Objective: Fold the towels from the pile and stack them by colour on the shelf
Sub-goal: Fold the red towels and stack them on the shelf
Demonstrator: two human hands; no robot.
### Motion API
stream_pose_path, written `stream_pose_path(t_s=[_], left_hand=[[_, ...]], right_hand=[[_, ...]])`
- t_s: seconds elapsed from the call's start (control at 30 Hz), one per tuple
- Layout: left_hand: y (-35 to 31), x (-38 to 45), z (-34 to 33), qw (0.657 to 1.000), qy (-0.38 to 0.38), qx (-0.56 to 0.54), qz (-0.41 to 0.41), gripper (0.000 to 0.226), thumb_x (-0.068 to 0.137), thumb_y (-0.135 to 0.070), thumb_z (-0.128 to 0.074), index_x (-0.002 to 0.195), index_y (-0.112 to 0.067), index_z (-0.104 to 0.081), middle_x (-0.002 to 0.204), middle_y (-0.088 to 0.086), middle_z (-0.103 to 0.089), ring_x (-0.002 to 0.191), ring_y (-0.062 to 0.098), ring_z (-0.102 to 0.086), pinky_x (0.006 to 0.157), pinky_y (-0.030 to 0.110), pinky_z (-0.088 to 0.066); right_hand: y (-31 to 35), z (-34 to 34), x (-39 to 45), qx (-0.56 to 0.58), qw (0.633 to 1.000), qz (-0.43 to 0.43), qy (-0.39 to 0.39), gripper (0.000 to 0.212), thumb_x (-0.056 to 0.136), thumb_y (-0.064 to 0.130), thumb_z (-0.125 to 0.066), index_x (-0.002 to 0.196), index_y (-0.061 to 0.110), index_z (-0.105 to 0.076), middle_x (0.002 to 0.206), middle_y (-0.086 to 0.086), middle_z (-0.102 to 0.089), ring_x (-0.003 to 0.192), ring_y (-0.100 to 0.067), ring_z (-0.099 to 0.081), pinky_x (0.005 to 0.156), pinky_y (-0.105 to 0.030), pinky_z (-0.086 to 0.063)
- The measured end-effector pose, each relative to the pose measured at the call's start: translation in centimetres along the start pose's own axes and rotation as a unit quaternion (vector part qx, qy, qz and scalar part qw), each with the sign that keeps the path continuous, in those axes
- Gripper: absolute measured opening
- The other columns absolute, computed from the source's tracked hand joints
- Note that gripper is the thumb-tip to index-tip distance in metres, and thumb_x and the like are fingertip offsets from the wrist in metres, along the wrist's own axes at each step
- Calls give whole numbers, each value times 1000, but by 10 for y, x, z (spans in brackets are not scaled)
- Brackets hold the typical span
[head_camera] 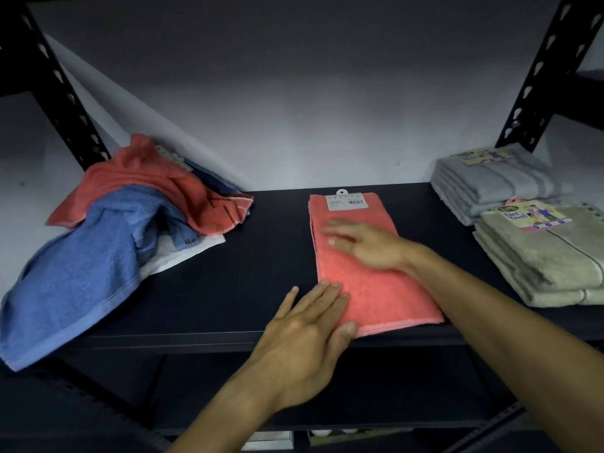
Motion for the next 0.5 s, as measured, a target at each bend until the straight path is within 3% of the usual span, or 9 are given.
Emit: stream_pose_path(t_s=[0.07, 0.17, 0.3, 0.4, 0.5], left_hand=[[12, 8, 23, 997, -51, -61, 6, 63, 100, -59, -13, 152, -30, -33, 159, -19, -23, 146, -7, -7, 123, 28, -6], [41, 40, 57, 987, -131, -83, 34, 61, 100, -57, -25, 145, -23, -47, 152, -7, -43, 142, 6, -31, 119, 34, -28], [56, 124, 62, 997, -56, -46, 26, 56, 104, -48, -28, 155, -24, -27, 162, -5, -25, 148, 14, -20, 120, 38, -22], [63, 175, 46, 999, 34, -8, 3, 59, 104, -52, -24, 157, -28, -14, 165, -9, -6, 151, 10, -6, 123, 41, -12], [71, 198, 29, 995, 84, 47, -8, 62, 104, -53, -19, 158, -26, -6, 166, -6, 5, 151, 10, 3, 124, 38, -1]], right_hand=[[-6, 36, -17, 54, 993, 2, -103, 37, 101, 24, -48, 139, 21, -51, 150, 5, -42, 141, -11, -32, 112, -21, -18], [-15, 64, -48, -41, 978, -11, -203, 35, 101, 20, -46, 135, 16, -55, 145, -1, -47, 136, -16, -38, 111, -21, -22], [-17, 22, -59, -147, 980, -70, -118, 53, 104, 41, -27, 152, 18, -28, 161, -3, -14, 148, -17, -5, 119, -37, -11], [-13, -11, -56, -208, 973, -80, -55, 62, 103, 50, -13, 155, 20, 1, 161, -4, 16, 146, -16, 20, 119, -35, 10], [-20, -19, -58, -228, 968, -92, -46, 63, 102, 53, -8, 154, 22, 10, 159, -3, 22, 145, -14, 23, 118, -35, 13]])
Point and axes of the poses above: each hand's wrist, its own x-axis towards the middle knuckle, its own z-axis out of the back of the hand, y = z × x, the point moved 10 cm from there along x, towards the middle knuckle
